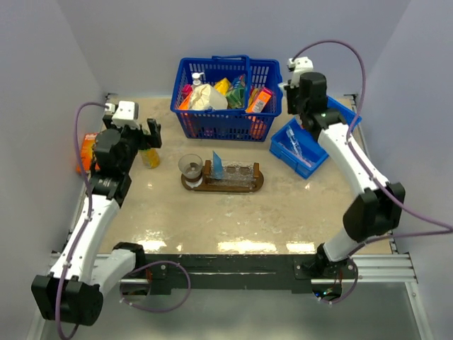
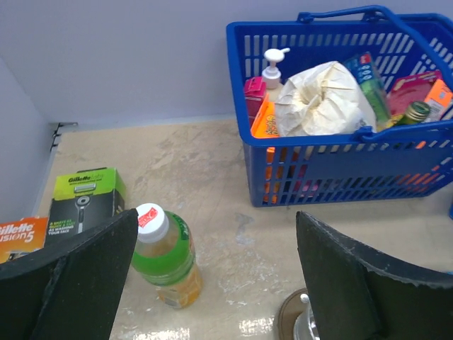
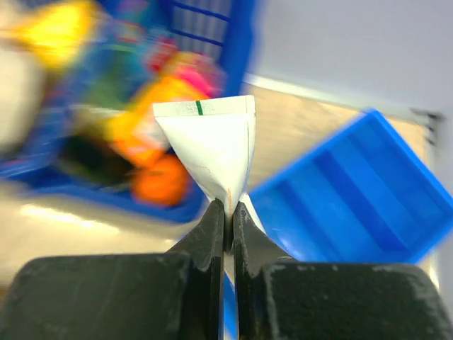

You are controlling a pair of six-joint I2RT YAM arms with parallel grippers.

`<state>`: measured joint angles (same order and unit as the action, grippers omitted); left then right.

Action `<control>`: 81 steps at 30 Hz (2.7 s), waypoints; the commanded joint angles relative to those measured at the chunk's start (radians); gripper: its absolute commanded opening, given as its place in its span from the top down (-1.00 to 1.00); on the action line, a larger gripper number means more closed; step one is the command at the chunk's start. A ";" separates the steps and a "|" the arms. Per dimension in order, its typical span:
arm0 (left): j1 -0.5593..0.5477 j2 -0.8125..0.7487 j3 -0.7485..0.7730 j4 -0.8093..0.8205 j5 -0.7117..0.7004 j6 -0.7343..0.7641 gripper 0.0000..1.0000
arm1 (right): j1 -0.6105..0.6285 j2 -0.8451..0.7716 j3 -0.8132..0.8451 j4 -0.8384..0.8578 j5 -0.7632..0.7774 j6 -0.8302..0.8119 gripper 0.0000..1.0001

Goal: Prepare toiletry sets of a toothbrush and toothpaste on the tray

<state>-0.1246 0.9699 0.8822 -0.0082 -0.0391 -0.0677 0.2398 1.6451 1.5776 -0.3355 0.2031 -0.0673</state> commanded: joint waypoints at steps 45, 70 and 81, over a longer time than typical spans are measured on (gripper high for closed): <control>-0.425 0.165 -0.054 0.406 0.340 -0.162 -0.38 | 0.581 -0.272 -0.249 0.494 -0.128 0.544 1.00; -0.422 0.101 -0.038 0.326 0.412 -0.136 1.00 | 0.402 -0.355 -0.267 0.401 -0.407 0.458 -0.52; -0.399 0.112 -0.037 0.340 0.801 -0.159 1.00 | 0.340 -0.372 -0.323 0.460 -0.927 0.402 -0.75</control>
<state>-0.5301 1.0817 0.8196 0.2562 0.5846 -0.2180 0.5671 1.2636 1.2835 0.0566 -0.4873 0.3500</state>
